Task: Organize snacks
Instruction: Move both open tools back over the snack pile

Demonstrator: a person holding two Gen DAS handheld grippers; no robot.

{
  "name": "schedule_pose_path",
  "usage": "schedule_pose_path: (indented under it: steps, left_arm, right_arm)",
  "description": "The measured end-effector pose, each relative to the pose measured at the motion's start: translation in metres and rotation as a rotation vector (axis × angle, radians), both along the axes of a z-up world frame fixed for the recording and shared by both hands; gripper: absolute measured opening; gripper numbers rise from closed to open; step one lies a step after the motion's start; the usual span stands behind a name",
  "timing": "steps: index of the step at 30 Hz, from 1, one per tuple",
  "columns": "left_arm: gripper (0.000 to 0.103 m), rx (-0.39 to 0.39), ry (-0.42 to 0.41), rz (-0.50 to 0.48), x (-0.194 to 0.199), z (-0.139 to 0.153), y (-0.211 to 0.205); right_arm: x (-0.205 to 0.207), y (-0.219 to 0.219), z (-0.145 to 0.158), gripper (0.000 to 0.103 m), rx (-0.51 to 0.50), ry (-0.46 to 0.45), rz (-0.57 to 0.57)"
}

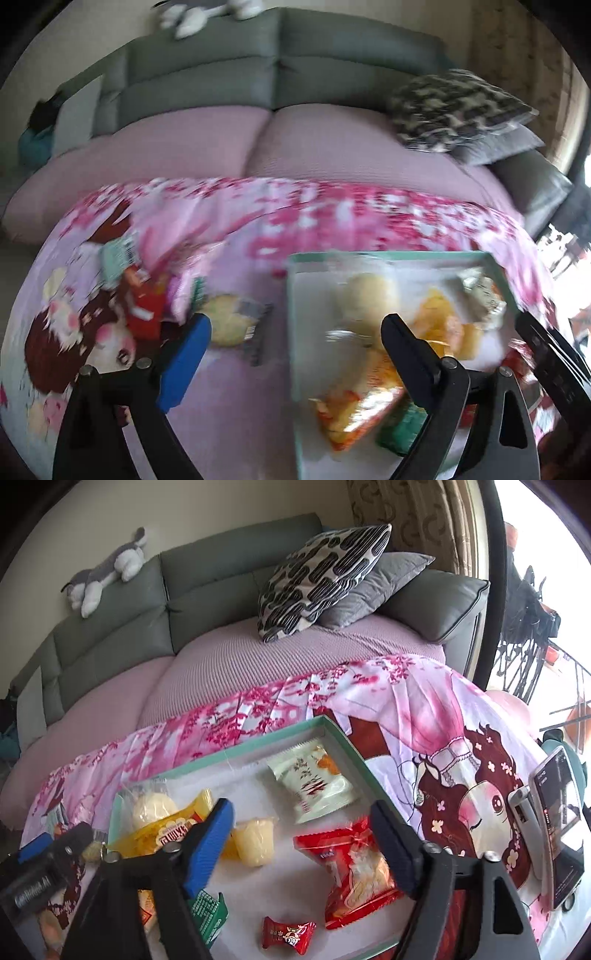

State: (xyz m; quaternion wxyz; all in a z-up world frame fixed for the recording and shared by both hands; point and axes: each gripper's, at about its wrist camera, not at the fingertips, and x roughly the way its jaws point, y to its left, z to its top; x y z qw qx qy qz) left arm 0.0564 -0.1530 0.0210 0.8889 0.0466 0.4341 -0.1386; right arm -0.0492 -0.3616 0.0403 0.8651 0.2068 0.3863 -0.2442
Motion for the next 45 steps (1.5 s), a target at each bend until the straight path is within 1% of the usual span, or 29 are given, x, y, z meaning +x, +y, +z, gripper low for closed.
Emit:
schedule_pose_path:
  steps: [1, 4, 5, 6, 10, 13, 16, 20, 25, 30, 34, 38, 42, 45]
  left_arm:
    - [0.094, 0.003, 0.006, 0.023, 0.003, -0.002, 0.005]
    - [0.103, 0.016, 0.011, 0.082, 0.01, -0.007, 0.017]
    - [0.103, 0.021, 0.009, 0.093, 0.01, -0.008, 0.02]
    - [0.103, 0.03, 0.009, 0.106, 0.012, -0.009, 0.023]
    - [0.103, 0.051, 0.027, 0.155, 0.019, -0.017, 0.034]
    - [0.103, 0.056, 0.044, 0.176, 0.021, -0.021, 0.041]
    - [0.103, 0.047, 0.059, 0.181, 0.024, -0.024, 0.045]
    - [0.103, 0.056, 0.072, 0.204, 0.027, -0.027, 0.053]
    - [0.103, 0.035, 0.096, 0.209, 0.03, -0.028, 0.063]
    - [0.103, 0.055, 0.074, 0.204, 0.031, -0.021, 0.074]
    - [0.103, 0.055, 0.063, 0.216, 0.033, -0.014, 0.089]
    - [0.103, 0.069, 0.048, 0.228, 0.036, -0.007, 0.108]
    - [0.103, 0.079, 0.041, 0.266, 0.041, -0.003, 0.132]
    - [0.103, 0.063, 0.056, 0.301, 0.044, -0.003, 0.153]
  right_arm:
    - [0.001, 0.001, -0.001, 0.088, 0.001, 0.005, 0.002]
    - [0.003, 0.002, -0.003, 0.097, 0.001, 0.019, 0.005]
    - [0.004, 0.003, -0.004, 0.101, 0.0, 0.023, 0.006]
    - [0.004, 0.004, -0.004, 0.103, -0.002, 0.024, 0.008]
    - [0.007, 0.007, -0.006, 0.103, 0.008, 0.021, 0.035]
    - [0.01, 0.011, -0.007, 0.103, -0.004, 0.028, 0.05]
    - [0.012, 0.014, -0.005, 0.103, -0.017, 0.021, 0.057]
    - [0.015, 0.019, -0.002, 0.103, -0.031, 0.013, 0.058]
    - [0.021, 0.028, 0.001, 0.103, -0.059, 0.009, 0.079]
    - [0.026, 0.036, 0.003, 0.103, -0.039, 0.005, 0.088]
    - [0.034, 0.053, 0.014, 0.103, -0.071, -0.009, 0.1]
    - [0.044, 0.077, 0.025, 0.103, -0.08, -0.052, 0.154]
    - [0.055, 0.103, 0.026, 0.103, -0.099, -0.048, 0.218]
    - [0.067, 0.124, 0.024, 0.103, -0.08, -0.036, 0.262]
